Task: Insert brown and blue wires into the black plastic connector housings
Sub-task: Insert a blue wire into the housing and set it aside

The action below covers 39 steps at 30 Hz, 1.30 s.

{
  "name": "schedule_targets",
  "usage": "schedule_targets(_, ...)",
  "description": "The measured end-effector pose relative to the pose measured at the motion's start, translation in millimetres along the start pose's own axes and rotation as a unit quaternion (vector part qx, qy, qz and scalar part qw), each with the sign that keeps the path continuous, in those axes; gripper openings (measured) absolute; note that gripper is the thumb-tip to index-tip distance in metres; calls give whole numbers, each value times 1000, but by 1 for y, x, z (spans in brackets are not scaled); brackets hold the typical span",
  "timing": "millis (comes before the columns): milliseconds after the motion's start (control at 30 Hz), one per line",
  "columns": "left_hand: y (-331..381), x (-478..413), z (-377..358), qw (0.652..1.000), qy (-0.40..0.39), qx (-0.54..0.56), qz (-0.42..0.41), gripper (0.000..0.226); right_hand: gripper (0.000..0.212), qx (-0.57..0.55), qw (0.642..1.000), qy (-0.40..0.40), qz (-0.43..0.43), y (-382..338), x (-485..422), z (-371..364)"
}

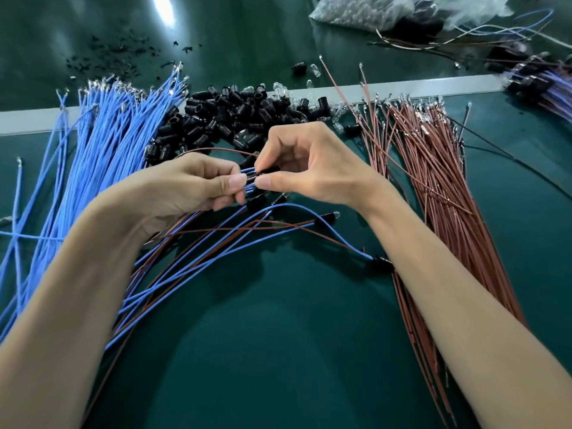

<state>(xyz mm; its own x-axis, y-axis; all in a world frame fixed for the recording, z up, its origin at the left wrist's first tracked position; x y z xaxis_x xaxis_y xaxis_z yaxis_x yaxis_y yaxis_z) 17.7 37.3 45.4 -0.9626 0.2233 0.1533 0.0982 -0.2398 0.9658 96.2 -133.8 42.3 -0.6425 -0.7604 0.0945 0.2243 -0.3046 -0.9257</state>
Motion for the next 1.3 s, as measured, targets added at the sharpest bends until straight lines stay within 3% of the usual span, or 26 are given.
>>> schedule_targets(400,10,-5,7,997,22,-64,-39,27,13,16,999,49,-15,-13,-12,8)
schedule_targets(467,16,-9,8,995,47,-81,-45,27,16,-10,999,48,0,-17,-15,9)
schedule_targets(600,27,-12,19,988,114,-91,-55,25,30,-167,983,82,3,-11,-14,11)
schedule_targets(800,29,-13,17,980,121,-133,-85,20,29,-201,969,146,4,-9,-19,8)
schedule_targets(1167,27,-18,20,963,122,-203,-127,32,29,-193,973,130,13,-15,-20,13)
schedule_targets(1300,27,-18,21,960,144,-199,-133,25,25,-148,980,132,13,-24,-24,15)
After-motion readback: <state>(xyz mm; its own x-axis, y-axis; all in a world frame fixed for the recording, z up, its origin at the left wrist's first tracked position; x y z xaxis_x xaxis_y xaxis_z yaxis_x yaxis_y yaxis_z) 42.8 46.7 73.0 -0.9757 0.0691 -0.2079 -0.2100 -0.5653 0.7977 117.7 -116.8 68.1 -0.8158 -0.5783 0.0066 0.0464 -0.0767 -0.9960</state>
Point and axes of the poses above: each hand's wrist, its own x-axis away from the middle knuckle, its own z-axis out of the back of the hand, y = z × x, the point moved 1 cm from there along -x, towards the middle knuckle, and after that the axes turned 11 degrees about -z, right-handed, at the moved point
